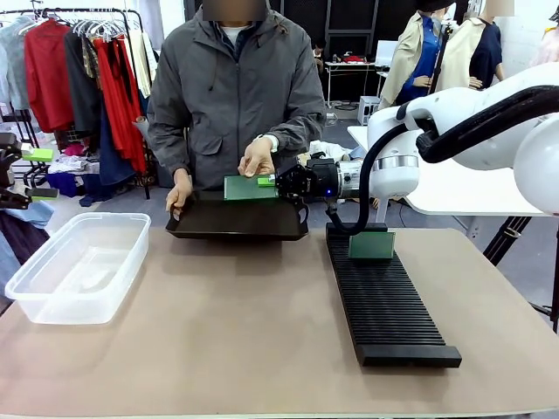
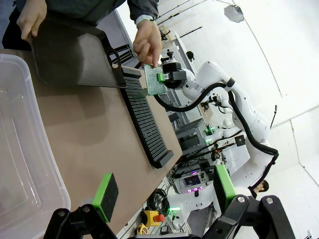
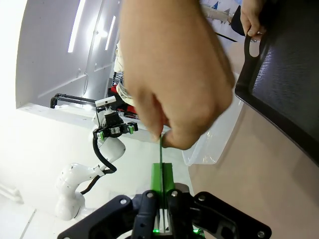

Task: Sort PCBs into racks and boxes based on the side picked up.
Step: If the short side of the Blank PCB is picked up, insert it into the PCB Rack ; if the long side is picked up, place it in the Organizing box.

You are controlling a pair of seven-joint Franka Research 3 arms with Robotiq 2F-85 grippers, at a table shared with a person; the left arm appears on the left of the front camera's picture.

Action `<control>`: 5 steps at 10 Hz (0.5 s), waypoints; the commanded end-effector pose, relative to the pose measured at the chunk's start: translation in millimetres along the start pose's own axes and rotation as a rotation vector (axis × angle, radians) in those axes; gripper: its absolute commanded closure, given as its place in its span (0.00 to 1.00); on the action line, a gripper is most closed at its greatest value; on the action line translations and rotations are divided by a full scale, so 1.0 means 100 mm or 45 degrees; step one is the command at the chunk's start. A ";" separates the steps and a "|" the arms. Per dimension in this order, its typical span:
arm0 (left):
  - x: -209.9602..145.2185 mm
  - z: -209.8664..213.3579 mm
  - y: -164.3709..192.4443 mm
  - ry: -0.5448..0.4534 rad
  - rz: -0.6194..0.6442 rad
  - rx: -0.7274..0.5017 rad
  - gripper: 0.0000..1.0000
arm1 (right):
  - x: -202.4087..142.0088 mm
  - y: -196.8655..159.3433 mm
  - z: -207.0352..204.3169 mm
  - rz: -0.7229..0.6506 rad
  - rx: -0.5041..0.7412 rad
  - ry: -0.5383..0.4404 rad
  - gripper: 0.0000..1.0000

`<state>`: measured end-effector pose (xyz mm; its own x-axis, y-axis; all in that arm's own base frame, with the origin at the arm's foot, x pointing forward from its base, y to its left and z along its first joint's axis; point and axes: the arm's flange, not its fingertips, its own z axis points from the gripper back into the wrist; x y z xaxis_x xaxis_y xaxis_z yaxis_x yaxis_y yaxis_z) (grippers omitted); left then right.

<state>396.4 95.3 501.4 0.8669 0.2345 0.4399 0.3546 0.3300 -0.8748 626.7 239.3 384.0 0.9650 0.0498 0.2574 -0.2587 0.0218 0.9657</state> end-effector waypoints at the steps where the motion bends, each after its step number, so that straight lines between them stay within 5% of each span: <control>1: 0.00 0.01 -0.01 0.005 0.003 0.000 0.00 | 0.00 0.02 -0.01 0.004 0.007 -0.002 1.00; 5: 0.00 0.01 -0.01 0.005 0.003 0.000 0.00 | 0.00 0.02 -0.01 0.004 0.007 -0.002 1.00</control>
<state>396.4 95.3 501.4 0.8669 0.2345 0.4399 0.3546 0.3300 -0.8748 626.7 239.3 384.0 0.9650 0.0499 0.2574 -0.2587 0.0218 0.9657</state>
